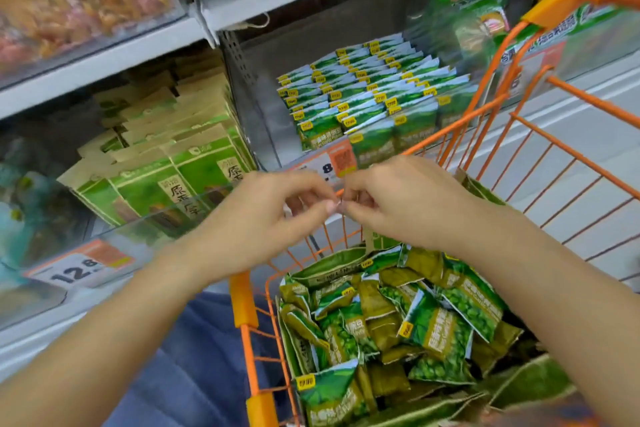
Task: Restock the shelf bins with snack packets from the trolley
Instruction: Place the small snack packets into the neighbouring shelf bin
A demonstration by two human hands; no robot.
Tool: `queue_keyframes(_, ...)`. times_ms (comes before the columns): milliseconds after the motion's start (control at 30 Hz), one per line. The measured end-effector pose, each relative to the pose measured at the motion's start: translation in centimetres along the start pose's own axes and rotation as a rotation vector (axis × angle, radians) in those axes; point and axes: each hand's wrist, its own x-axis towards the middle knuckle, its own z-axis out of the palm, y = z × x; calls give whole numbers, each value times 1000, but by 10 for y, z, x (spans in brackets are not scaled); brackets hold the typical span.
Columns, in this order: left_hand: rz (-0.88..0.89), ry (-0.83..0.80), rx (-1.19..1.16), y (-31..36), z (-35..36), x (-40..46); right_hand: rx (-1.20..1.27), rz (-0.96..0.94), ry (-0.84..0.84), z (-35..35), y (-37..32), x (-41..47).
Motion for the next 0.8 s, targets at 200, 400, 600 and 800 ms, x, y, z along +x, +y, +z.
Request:
queue_keyframes(200, 8, -208, 222, -20, 46, -58, 116, -63, -731, 43, -27, -11)
queue_keyframes(400, -70, 27, 98, -23, 51, -56, 200, -253, -776, 67, -69, -25)
queue_keyframes(600, -93, 112, 34, -22, 53, -58, 333, -62, -830, 40, -39, -15)
queue_keyframes(800, -283, 149, -539, -11, 50, -46, 800, 180, -439, 2, -4, -7)
